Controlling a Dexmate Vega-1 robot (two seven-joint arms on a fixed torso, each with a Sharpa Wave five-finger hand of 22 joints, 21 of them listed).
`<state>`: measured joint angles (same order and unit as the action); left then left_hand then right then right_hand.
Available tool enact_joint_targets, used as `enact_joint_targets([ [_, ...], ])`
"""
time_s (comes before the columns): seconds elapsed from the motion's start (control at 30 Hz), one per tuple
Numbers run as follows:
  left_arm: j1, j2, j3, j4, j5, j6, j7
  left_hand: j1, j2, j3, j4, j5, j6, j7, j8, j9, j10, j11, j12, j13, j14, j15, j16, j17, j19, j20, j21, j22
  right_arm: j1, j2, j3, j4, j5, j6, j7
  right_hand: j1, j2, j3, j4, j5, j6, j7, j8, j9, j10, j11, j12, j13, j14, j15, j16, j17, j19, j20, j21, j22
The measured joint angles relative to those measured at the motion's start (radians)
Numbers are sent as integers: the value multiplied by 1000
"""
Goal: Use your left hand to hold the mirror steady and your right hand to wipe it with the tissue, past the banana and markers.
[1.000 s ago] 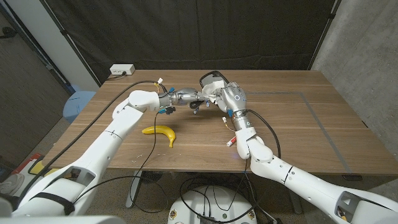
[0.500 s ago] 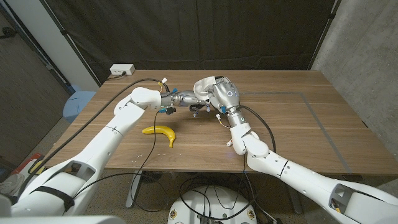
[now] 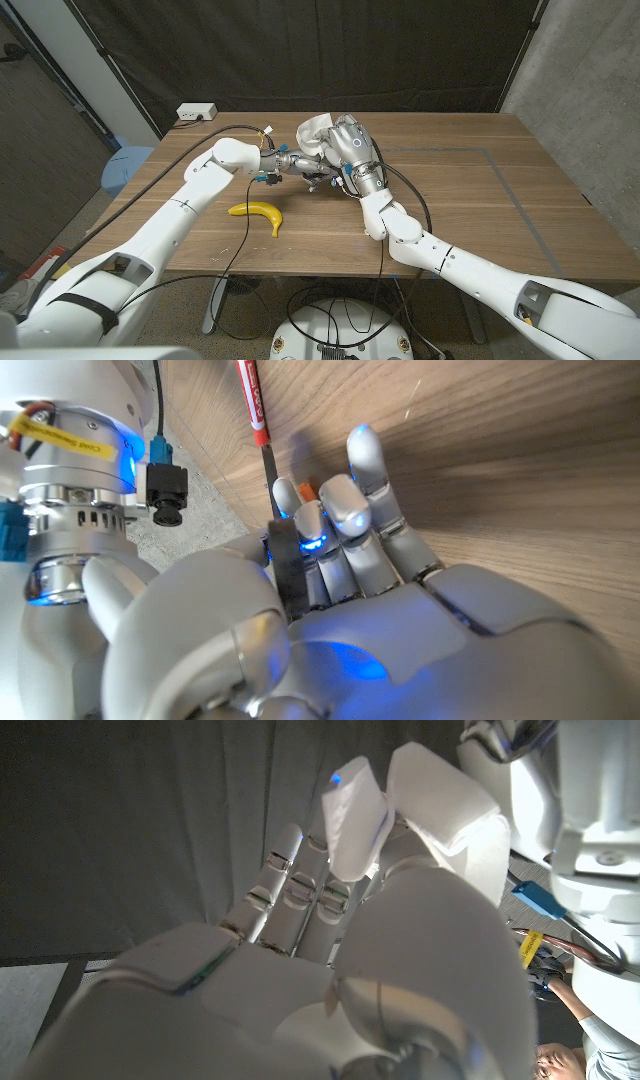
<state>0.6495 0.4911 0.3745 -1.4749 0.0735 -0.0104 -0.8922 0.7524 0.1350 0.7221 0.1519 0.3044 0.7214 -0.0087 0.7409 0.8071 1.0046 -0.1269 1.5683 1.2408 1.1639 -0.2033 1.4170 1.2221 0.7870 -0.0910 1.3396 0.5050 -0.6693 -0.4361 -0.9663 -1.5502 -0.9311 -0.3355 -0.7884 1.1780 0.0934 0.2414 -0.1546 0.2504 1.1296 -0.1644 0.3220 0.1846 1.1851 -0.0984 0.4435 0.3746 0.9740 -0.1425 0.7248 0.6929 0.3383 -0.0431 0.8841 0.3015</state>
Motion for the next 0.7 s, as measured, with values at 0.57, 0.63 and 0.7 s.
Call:
enact_joint_targets([
  [0.57, 68, 14, -80, -47, -26, -23, 57, 0, 0, 0, 0, -4, -2, -2, 0, -6, -3, 0, 0, 0, -2, 2, 0, 0, -5, 5, 13, -9, 5, 20, 21, 28, 34, -21, -46, 3, -3, 0, 0, 0, 0, 0, -10, -1, 13, 5, -4, 4, 0, 0, -5, 9, 0, 0, 17, -5],
  [0.63, 74, 16, -88, -51, -26, -23, 57, 0, 0, 3, 3, -4, -2, -2, 4, -6, -3, 0, 0, 0, -2, 2, 0, 0, -5, 5, 15, -12, 5, 20, 21, 28, 44, -21, -59, 3, -3, 3, 3, 0, 0, 0, -11, -1, 15, 7, -4, 8, 0, 0, -5, 14, 0, 0, 17, -5],
  [0.7, 77, 17, -92, -52, -37, -16, 97, 0, 0, 6, 2, -5, -2, -2, 7, -10, -3, 0, 0, 0, -2, 2, 0, 0, -5, 5, 15, -14, -13, 24, 61, 16, 51, -23, -72, 3, -3, 8, 2, 0, 0, 0, -11, -1, 16, 8, -4, 9, 0, 0, -5, 14, 0, 0, 22, -5],
])
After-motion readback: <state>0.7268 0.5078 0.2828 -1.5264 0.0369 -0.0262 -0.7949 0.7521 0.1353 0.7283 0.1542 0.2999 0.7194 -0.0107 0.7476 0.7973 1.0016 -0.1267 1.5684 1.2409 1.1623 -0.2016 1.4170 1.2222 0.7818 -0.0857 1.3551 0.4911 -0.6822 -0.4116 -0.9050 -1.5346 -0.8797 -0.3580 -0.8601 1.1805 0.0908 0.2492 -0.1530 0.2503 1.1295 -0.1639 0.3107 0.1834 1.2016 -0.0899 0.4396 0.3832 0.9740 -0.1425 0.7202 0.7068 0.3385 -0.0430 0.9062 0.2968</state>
